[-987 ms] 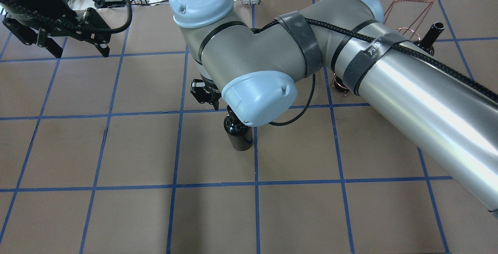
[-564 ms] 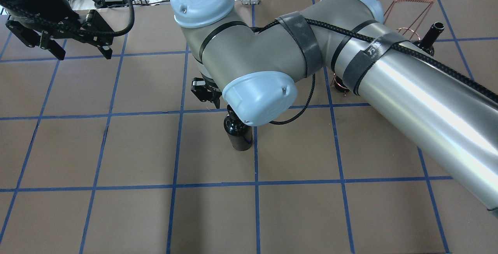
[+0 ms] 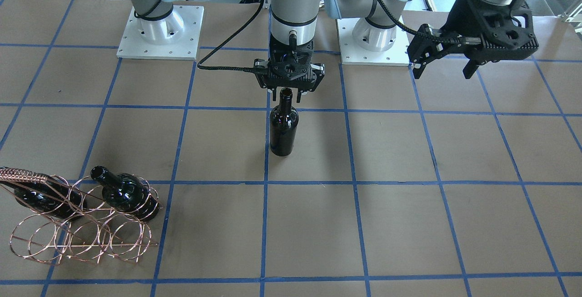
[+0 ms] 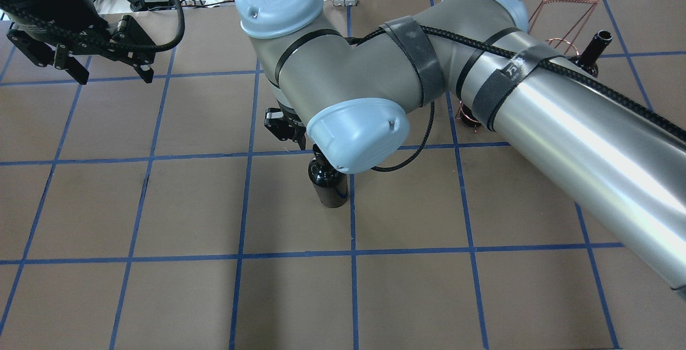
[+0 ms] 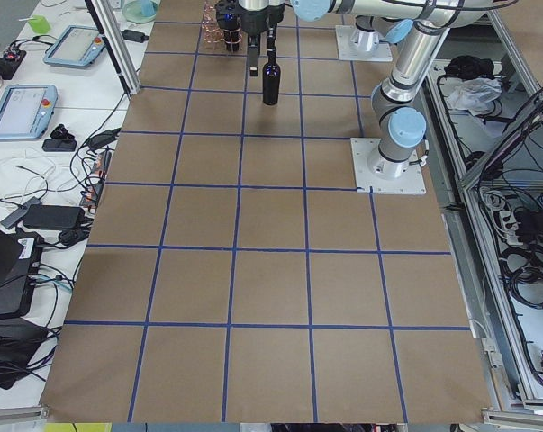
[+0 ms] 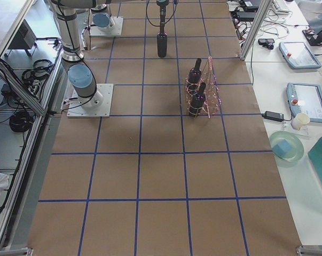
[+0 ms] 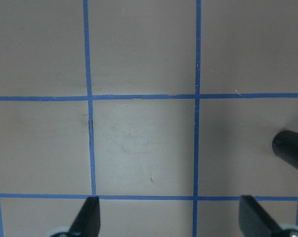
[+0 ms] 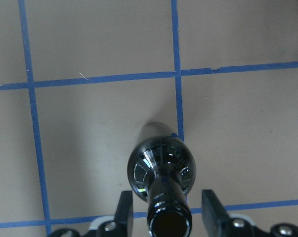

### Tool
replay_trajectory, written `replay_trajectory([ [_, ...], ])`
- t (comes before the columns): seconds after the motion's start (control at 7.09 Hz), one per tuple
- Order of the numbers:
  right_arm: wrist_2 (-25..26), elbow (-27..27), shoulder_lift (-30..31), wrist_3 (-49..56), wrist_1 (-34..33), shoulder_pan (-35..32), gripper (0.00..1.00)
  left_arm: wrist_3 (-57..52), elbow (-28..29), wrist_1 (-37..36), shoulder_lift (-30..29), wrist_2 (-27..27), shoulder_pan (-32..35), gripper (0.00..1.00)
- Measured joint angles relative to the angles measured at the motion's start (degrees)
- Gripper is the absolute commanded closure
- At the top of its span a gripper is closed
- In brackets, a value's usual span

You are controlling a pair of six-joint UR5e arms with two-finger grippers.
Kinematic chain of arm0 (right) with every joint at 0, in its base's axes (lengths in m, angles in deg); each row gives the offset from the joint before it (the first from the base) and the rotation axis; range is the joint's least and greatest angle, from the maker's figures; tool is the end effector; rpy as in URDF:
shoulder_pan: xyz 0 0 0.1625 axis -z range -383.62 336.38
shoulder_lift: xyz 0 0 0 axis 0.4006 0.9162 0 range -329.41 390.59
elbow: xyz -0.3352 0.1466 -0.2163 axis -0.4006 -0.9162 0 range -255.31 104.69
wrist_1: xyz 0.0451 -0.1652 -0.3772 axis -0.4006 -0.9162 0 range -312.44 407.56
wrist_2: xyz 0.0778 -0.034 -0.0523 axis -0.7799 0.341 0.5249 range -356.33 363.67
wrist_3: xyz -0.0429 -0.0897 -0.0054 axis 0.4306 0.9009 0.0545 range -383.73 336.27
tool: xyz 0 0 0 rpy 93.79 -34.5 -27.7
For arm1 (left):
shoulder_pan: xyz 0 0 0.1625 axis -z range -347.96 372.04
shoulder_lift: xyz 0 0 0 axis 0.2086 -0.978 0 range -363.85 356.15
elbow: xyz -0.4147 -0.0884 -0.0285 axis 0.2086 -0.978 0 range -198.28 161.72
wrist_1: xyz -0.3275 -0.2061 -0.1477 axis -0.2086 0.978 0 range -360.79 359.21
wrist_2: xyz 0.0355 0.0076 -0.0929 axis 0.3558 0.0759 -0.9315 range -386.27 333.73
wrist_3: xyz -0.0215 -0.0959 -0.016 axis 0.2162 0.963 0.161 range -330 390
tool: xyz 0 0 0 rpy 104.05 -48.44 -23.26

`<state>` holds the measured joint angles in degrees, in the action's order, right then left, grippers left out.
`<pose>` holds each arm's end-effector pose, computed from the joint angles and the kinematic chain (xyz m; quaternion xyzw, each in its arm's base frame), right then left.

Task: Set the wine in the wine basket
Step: 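Grasp the standing bottle by its neck with the right gripper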

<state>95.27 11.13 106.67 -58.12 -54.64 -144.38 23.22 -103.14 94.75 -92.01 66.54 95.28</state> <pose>0.4143 -0.4410 0.4081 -0.0319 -0.9993 0.0210 0.0031 -0.0712 -0.4896 0.5380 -0.0001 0.9996 -0.0095 0.0259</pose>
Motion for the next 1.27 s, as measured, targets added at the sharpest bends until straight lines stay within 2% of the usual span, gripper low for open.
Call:
replay_trajectory([
  [0.28,-0.02,0.76,0.01,-0.05,-0.28,0.00,0.48,-0.20,-0.03,0.03,0.03,0.02,0.02,0.00],
  [0.56,-0.09,1.21,0.04,-0.05,-0.65,0.00,0.54,-0.41,-0.03,-0.01,0.08,0.06,-0.14,0.00],
  [0.99,-0.32,1.27,0.04,0.63,-0.80,0.00,0.77,-0.51,-0.03,-0.09,0.09,0.09,-0.33,0.00],
  [1.27,-0.42,1.26,0.15,1.03,-0.81,0.02,0.80,-0.51,0.01,-0.20,0.09,0.11,-0.47,0.00],
])
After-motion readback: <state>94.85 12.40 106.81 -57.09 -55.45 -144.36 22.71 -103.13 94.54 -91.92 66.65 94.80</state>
